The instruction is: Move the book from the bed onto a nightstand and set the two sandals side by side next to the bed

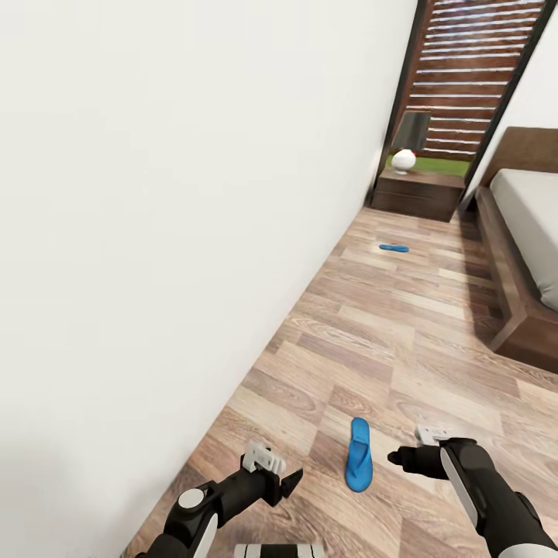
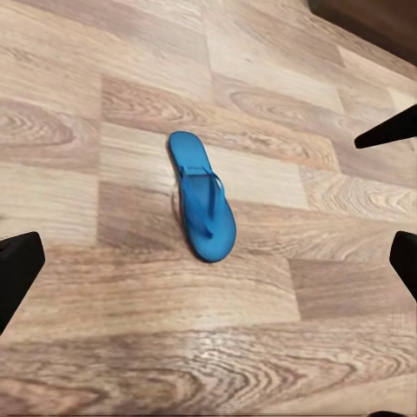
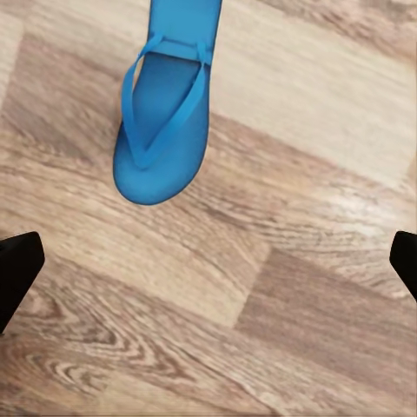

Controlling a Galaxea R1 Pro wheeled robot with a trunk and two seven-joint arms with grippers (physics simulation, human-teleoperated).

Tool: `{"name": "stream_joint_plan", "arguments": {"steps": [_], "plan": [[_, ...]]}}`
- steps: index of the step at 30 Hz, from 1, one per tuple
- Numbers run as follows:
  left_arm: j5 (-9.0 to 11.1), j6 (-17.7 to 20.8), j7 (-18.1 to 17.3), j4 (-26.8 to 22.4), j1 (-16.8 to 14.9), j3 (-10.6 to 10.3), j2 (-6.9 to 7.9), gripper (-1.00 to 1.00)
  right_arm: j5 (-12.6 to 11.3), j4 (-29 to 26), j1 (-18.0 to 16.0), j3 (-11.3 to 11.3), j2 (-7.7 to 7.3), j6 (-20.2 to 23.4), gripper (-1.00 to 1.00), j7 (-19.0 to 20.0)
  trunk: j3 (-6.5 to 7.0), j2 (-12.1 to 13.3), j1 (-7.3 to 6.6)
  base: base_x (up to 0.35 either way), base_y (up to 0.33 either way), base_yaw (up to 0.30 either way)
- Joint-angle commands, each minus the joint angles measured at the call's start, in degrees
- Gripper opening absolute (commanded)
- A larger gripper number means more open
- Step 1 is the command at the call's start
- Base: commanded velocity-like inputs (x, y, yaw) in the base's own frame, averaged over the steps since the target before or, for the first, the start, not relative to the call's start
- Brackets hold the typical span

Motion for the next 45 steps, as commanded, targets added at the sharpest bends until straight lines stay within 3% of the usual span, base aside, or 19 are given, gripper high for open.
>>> {"name": "stream_joint_plan", "arguments": {"steps": [1, 8, 45], "plan": [[0.06, 0.45, -0.21, -0.10, -0.01, 0.05, -0.02, 1.00, -0.26, -0.05, -0.03, -0.07, 0.00, 0.28, 1.00, 0.04, -0.28, -0.04, 0.01, 0.000, 0.000, 0.000], [0.06, 0.45, -0.22, -0.08, -0.01, 0.09, -0.02, 1.00, 0.05, -0.05, -0.03, -0.07, 0.01, 0.29, 1.00, -0.02, -1.83, -0.13, 0.19, 0.000, 0.000, 0.000], [0.15, 0.36, -0.22, -0.04, -0.01, 0.09, -0.02, 1.00, 0.12, -0.07, -0.03, -0.05, 0.09, 0.31, 1.00, -0.11, -1.83, -0.13, 0.19, 0.097, 0.000, 0.000]]}}
